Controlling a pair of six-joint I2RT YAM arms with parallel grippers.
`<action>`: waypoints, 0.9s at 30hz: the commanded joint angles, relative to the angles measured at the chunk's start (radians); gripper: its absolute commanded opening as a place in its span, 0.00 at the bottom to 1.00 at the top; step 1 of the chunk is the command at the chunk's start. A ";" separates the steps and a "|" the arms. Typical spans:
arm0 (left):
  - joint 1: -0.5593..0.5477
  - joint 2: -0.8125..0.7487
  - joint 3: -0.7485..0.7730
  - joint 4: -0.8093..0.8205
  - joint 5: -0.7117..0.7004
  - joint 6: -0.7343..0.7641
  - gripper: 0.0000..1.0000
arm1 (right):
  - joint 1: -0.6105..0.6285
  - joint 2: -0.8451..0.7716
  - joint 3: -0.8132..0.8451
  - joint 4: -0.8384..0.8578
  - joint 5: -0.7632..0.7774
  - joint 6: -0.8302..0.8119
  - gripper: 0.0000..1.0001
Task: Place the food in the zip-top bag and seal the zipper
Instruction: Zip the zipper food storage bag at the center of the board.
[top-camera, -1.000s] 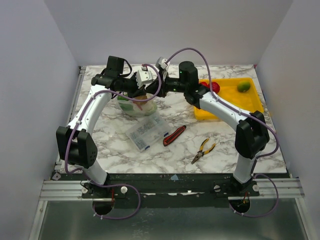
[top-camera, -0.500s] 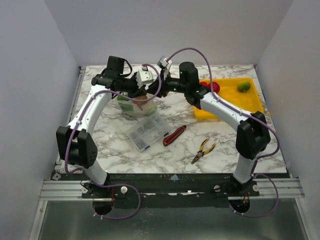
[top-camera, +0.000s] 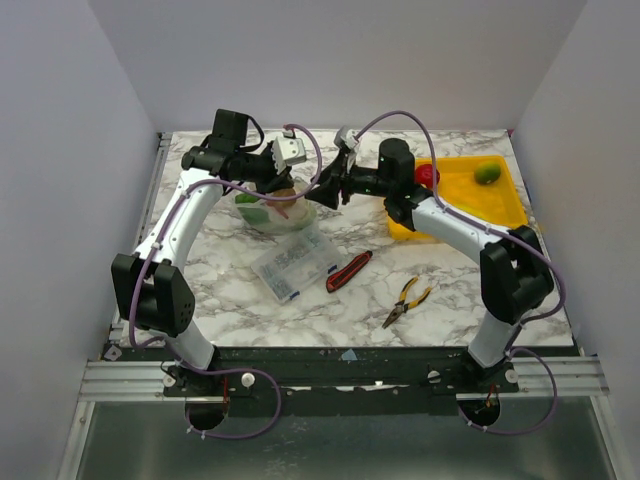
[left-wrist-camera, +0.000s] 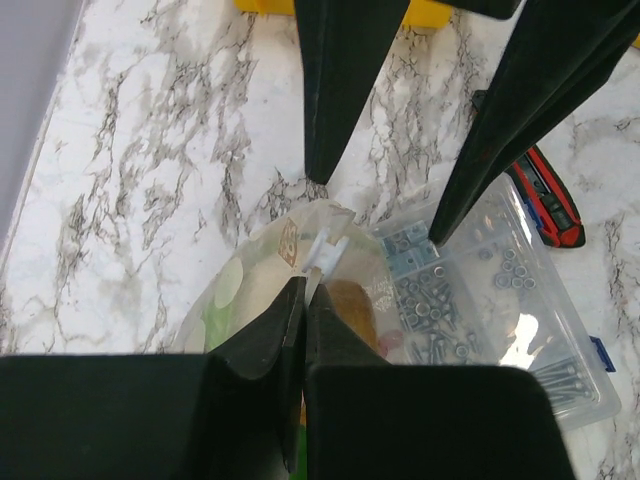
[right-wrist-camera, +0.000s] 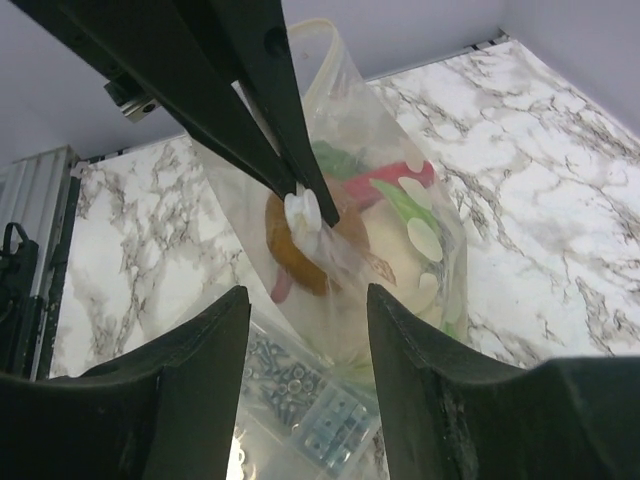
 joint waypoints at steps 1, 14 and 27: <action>-0.004 -0.013 0.043 -0.013 0.054 0.000 0.00 | 0.020 0.081 0.066 0.131 -0.045 0.007 0.53; -0.003 -0.007 0.043 -0.018 0.042 0.000 0.22 | 0.030 0.147 0.077 0.238 -0.039 0.044 0.00; 0.069 -0.049 -0.039 0.054 0.040 -0.025 0.23 | 0.030 0.118 0.055 0.203 -0.054 0.024 0.00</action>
